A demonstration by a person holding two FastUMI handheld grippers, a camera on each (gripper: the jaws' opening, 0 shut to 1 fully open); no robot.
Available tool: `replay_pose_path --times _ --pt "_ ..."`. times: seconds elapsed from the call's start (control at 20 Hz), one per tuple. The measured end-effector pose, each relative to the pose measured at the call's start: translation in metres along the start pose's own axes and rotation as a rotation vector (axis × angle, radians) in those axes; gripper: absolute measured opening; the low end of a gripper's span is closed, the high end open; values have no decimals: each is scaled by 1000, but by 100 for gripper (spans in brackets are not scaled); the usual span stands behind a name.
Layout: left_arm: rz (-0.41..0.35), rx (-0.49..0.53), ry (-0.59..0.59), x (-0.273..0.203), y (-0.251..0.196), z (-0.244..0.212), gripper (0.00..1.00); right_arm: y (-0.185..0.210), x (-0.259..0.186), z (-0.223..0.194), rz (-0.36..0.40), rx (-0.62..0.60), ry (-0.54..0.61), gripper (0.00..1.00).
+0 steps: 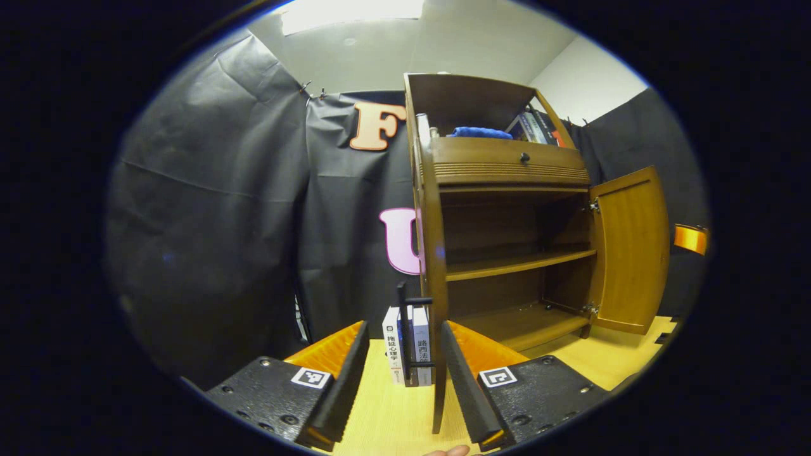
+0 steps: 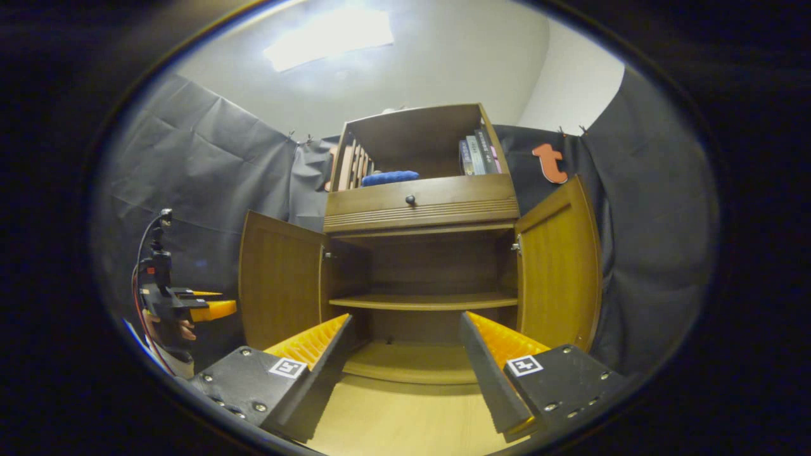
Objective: Open the right door of the double-door shoe cabinet with the right hand, and open the left door with the left hand.
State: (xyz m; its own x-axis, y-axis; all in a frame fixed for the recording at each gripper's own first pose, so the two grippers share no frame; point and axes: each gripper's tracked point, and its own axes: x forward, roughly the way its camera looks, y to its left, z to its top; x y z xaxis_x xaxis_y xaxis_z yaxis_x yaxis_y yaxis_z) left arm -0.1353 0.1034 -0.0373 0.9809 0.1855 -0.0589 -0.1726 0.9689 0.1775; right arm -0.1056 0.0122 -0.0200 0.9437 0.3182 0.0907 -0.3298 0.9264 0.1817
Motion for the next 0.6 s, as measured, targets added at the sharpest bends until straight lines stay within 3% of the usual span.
replay_pose_path --times 0.15,0.35,0.45,0.6 --pt "12 4 -38 -5 -17 18 70 -19 -4 -3 -17 23 7 99" --pt "92 26 -91 -10 -27 42 99 -38 -6 -11 -32 44 25 99" --pt "104 11 -109 -11 -39 50 99 -40 -3 -18 -26 40 39 100" --pt "48 -46 -108 -6 -74 58 99 -44 4 -29 -19 45 68 100"
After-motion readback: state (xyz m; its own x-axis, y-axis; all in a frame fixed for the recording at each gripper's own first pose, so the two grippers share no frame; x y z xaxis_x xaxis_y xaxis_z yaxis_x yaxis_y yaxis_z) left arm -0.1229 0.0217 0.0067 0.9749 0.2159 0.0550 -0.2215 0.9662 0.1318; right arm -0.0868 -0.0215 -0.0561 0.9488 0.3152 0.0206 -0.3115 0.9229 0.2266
